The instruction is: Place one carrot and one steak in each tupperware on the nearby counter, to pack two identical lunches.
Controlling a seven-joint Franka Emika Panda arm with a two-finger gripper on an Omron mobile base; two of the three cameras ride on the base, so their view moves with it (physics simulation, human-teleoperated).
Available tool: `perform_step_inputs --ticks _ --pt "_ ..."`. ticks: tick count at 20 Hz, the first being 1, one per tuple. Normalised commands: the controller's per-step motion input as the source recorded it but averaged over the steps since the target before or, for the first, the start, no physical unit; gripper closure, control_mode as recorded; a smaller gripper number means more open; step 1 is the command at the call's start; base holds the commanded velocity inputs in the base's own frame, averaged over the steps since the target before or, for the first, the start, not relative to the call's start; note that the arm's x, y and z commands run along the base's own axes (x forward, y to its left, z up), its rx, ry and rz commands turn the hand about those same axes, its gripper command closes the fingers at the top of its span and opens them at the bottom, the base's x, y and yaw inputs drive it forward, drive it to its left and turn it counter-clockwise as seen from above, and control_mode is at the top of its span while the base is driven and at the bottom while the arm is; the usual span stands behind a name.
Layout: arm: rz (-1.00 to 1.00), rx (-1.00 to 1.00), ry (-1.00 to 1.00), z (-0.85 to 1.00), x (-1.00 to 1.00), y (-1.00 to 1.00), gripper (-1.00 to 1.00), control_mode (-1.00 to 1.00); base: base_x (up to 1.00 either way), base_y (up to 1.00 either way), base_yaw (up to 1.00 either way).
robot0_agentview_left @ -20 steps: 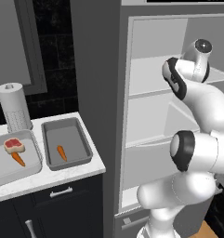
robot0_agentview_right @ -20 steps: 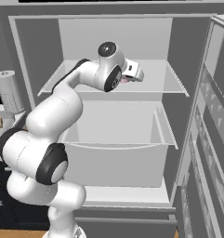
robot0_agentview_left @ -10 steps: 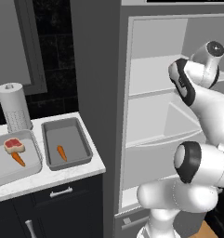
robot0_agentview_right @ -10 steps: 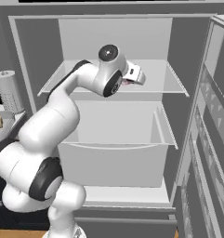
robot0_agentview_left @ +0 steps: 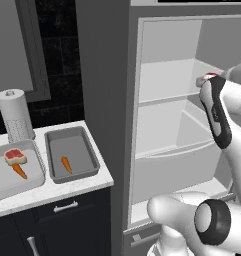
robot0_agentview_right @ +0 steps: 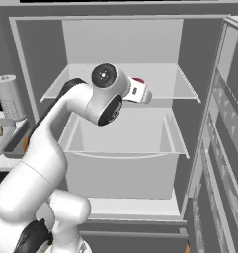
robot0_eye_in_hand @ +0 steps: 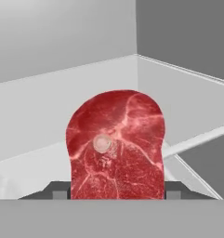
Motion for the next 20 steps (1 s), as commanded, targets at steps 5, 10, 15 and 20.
perform_step_inputs --ticks 5,10,15,20 --pt "0.00 0.00 0.00 0.18 -1.00 0.00 1.00 -1.00 0.00 0.00 0.00" --pt "0.00 0.00 0.00 -0.02 -0.76 0.10 1.00 -1.00 0.00 0.00 0.00" --pt "0.01 0.00 0.02 -0.14 -0.47 0.22 1.00 -1.00 0.00 0.00 0.00" --pt "0.00 0.00 0.00 0.00 0.00 0.00 1.00 1.00 -1.00 0.57 0.06"
